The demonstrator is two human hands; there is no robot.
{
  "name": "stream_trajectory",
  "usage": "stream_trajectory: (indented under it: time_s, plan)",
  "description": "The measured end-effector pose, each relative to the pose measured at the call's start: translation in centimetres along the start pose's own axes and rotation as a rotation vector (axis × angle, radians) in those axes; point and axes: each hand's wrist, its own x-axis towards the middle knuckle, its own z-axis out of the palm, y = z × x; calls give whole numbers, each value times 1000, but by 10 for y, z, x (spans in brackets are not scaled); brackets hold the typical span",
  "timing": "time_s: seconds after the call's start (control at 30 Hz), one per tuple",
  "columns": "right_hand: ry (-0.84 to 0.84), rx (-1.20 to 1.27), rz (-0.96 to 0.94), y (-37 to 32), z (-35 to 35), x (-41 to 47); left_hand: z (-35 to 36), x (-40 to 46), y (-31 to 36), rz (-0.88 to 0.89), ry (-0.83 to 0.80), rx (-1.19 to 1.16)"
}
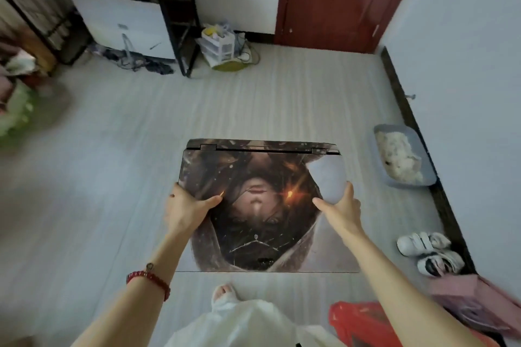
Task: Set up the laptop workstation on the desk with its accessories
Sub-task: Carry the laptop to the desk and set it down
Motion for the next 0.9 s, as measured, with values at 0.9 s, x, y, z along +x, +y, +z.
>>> stream_trajectory:
  time_s: [0.9]
  plan:
    - [-289,-110,-426,-691,383,316,-323,615,140,-265,455,-190]
